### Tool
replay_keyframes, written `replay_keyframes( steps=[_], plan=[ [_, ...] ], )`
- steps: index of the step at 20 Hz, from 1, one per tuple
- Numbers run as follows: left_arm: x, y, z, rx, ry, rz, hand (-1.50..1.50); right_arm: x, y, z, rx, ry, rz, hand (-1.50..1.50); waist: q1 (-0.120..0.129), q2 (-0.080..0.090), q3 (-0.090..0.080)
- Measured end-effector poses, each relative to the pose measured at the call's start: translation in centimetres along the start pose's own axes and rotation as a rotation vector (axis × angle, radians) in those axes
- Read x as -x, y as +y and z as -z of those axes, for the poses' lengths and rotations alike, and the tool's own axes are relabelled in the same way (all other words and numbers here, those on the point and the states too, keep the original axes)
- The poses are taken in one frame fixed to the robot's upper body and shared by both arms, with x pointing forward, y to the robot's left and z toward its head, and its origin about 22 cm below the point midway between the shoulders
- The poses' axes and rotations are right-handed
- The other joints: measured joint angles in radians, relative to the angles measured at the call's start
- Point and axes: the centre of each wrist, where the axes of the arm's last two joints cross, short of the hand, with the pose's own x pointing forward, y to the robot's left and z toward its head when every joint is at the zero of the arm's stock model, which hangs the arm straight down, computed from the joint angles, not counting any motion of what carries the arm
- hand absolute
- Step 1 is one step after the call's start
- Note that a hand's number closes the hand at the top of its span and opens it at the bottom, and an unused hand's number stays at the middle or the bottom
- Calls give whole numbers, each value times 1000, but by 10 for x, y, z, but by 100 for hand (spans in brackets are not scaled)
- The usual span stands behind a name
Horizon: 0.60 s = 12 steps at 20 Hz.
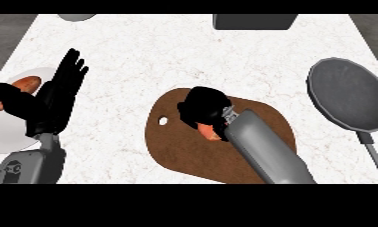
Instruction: Pick the squash from the cutting board and place it in the pan
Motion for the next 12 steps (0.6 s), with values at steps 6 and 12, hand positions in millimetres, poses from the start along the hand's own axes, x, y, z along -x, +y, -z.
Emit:
replay_keyframes(
  steps=[6, 12],
  plan=[
    [2, 3, -4, -18, 3, 2, 0, 3, -4, -18, 158, 159, 76, 150, -20, 3, 2],
    [8, 16, -12, -72, 24, 2, 0, 23, 10, -62, 315, 687, 218, 150, -75, -12, 3]
  ],
)
